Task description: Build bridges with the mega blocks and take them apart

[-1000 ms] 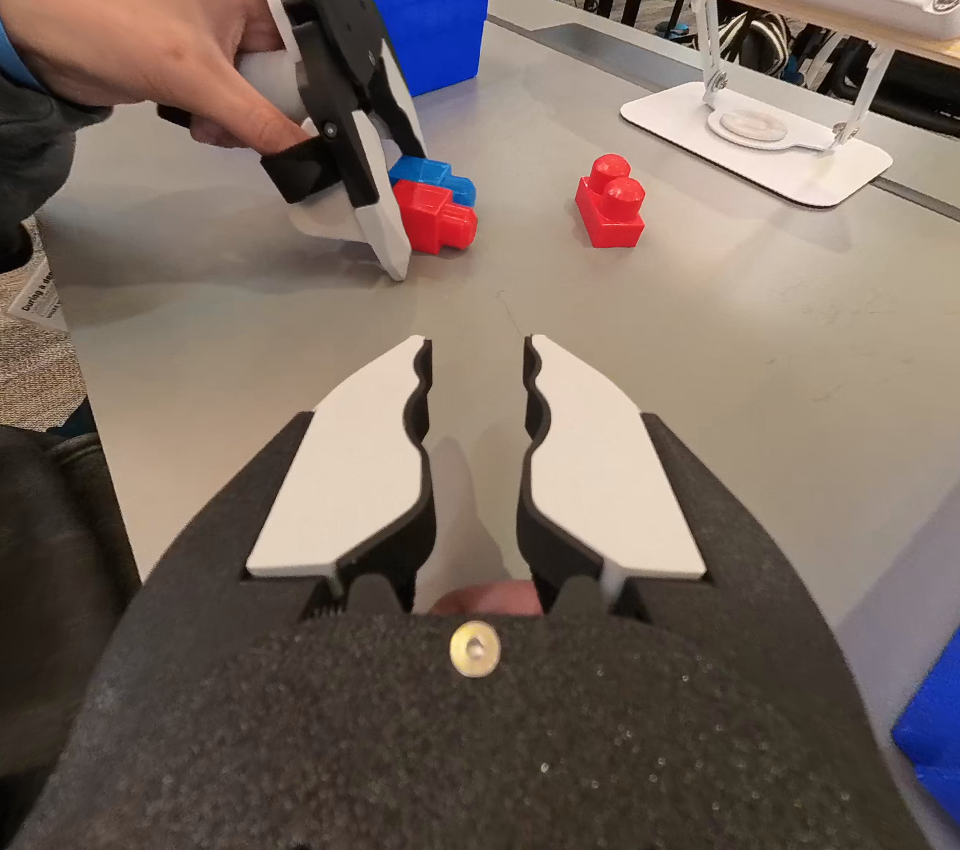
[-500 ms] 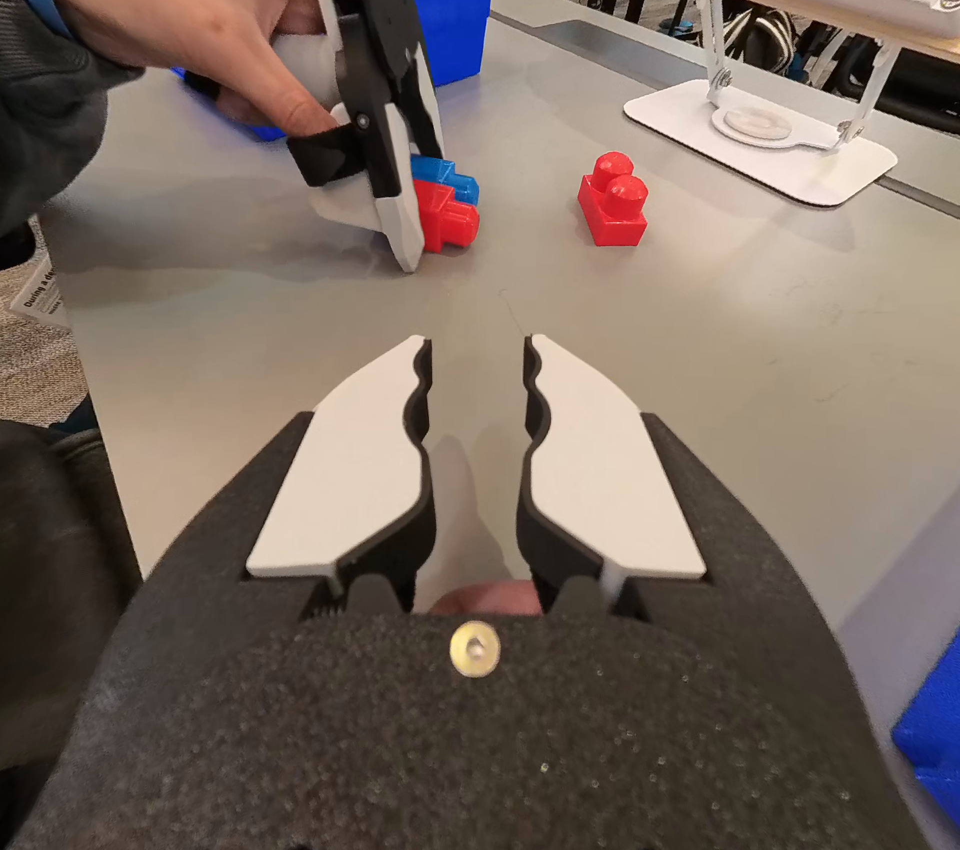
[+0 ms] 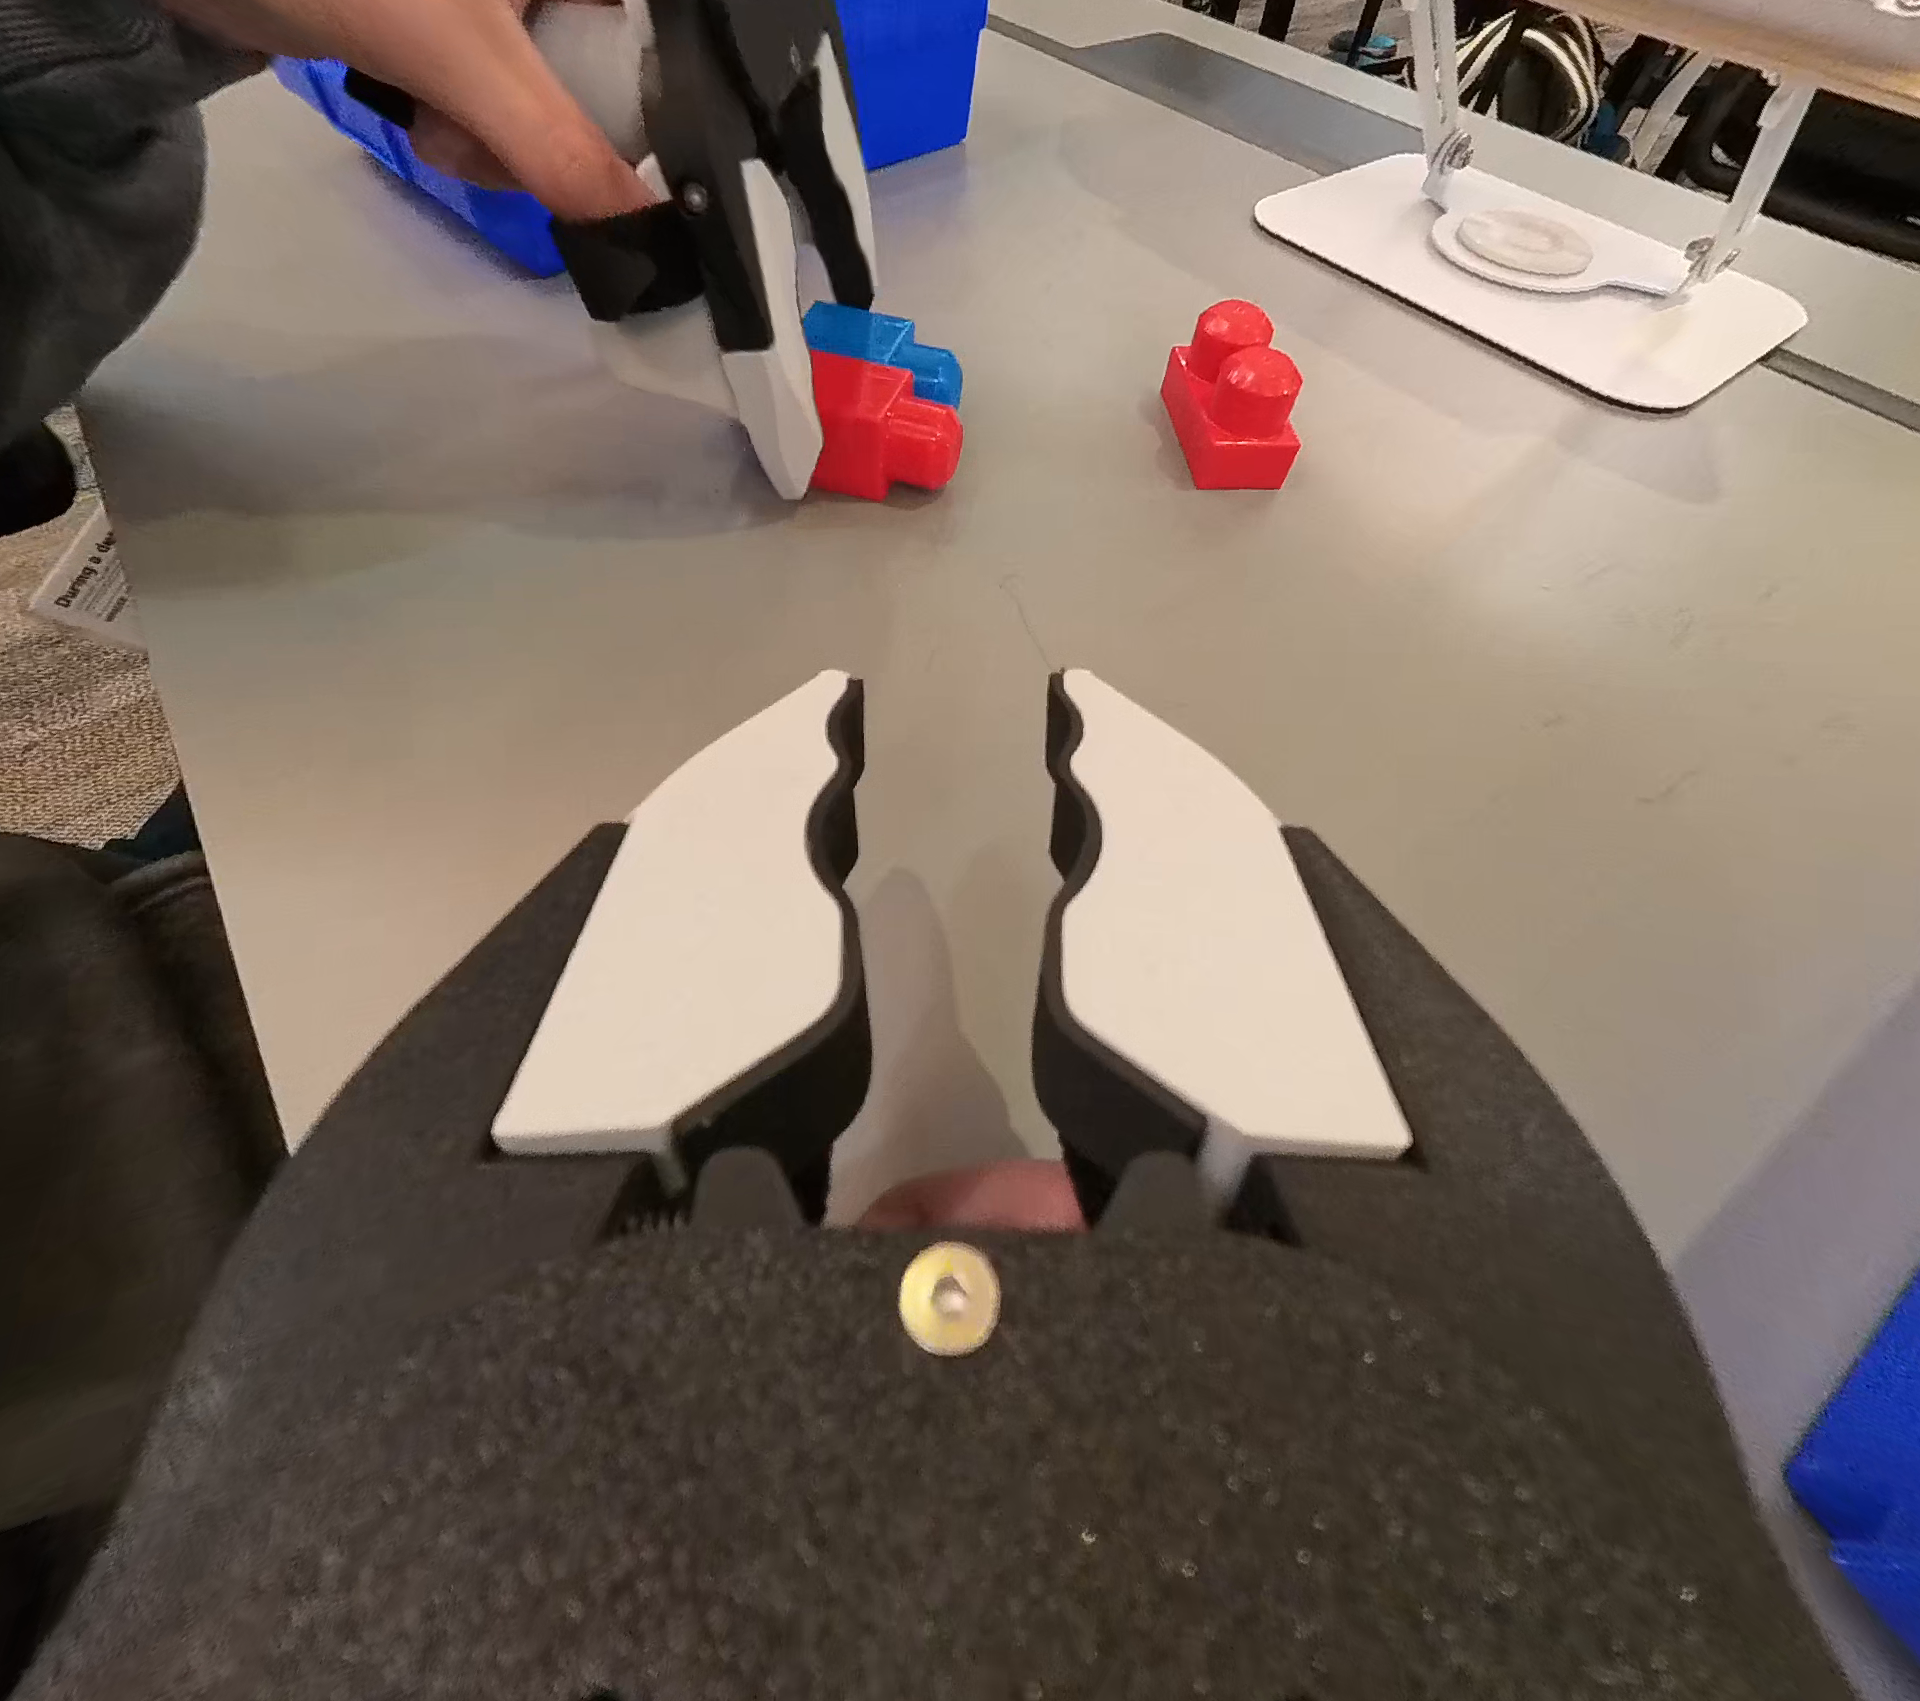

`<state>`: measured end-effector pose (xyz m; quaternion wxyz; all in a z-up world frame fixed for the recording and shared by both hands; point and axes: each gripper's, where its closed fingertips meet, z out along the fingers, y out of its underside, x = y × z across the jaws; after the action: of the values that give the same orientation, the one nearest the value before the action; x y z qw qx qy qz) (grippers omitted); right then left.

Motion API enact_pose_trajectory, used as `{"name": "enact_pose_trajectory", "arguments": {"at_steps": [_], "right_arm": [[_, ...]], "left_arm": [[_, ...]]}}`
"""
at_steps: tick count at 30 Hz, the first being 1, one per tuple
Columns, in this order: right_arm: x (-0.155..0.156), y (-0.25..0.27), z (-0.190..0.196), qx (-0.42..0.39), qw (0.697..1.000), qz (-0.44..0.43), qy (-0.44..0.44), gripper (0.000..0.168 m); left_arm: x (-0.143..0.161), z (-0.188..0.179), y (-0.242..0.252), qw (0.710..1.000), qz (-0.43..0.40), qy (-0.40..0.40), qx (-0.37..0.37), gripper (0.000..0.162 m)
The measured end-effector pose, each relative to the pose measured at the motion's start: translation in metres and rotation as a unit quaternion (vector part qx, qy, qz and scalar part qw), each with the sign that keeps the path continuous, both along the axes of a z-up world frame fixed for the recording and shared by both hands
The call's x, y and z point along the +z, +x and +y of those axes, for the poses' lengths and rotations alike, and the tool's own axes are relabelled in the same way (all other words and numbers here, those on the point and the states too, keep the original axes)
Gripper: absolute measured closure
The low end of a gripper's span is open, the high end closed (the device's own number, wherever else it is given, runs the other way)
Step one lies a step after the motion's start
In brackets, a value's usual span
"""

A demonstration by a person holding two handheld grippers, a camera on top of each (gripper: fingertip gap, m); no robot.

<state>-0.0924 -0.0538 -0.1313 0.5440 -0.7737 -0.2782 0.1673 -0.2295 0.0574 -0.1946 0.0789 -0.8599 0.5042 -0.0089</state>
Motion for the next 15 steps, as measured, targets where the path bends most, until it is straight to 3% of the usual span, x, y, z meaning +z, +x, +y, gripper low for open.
{"name": "enact_pose_trajectory", "arguments": {"at_steps": [3,15], "right_arm": [[0.0,0.001,0.0,-0.001,1.0,-0.002,0.0,0.135],[0.0,0.0,0.0,0.001,1.0,-0.003,0.0,0.135]], "left_arm": [[-0.008,0.0,-0.001,0.999,-0.002,-0.039,0.018,0.07],[-0.007,-0.002,0.01,0.998,-0.017,-0.047,0.024,0.064]]}}
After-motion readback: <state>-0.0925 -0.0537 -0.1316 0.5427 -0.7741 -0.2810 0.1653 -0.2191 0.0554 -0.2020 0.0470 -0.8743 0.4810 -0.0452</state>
